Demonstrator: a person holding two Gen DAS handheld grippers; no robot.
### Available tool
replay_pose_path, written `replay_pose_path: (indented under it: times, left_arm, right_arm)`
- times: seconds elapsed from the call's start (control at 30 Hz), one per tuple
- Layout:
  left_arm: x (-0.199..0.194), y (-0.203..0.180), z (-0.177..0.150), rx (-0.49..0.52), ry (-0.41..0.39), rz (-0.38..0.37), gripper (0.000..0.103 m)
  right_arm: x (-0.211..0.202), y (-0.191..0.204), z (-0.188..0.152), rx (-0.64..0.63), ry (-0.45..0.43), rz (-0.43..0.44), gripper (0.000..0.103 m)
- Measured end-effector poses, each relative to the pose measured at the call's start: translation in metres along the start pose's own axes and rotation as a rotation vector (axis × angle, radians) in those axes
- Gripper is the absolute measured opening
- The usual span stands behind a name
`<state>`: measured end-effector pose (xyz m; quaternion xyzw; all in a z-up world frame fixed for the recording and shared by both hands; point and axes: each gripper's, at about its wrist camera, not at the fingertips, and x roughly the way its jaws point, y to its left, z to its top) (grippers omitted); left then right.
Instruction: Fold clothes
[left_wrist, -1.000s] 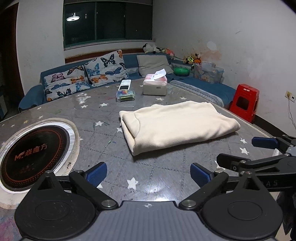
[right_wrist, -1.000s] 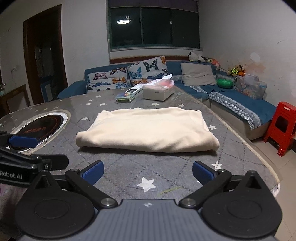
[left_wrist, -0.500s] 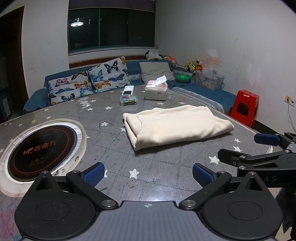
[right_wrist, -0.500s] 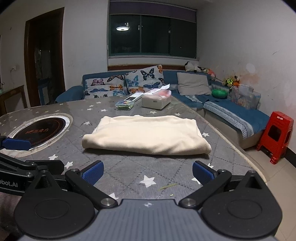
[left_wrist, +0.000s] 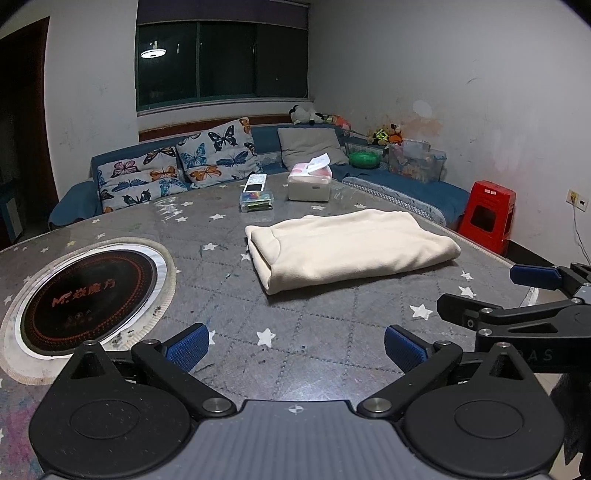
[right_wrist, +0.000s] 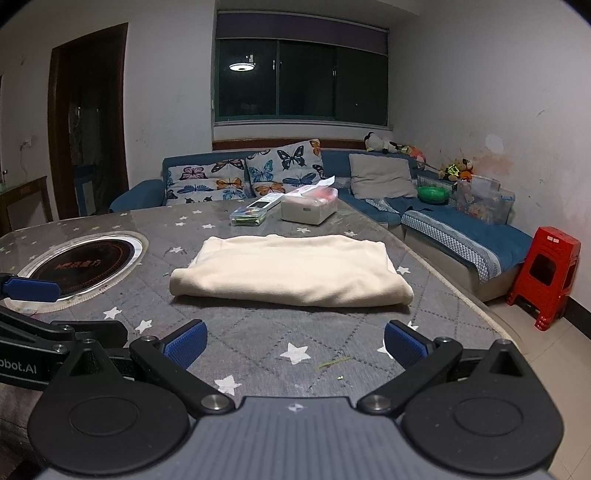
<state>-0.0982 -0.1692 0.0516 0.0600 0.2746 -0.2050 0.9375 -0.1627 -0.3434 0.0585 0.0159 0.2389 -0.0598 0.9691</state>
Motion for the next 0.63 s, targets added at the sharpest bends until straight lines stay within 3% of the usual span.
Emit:
replay_pose_path:
  times: [0.63]
  left_arm:
    - [0.031,0.008,0.011,-0.018,0.049,0.002,0.103]
  right_arm:
    - [0.032,-0.009,0.004,0.031,0.059,-0.003,0.103]
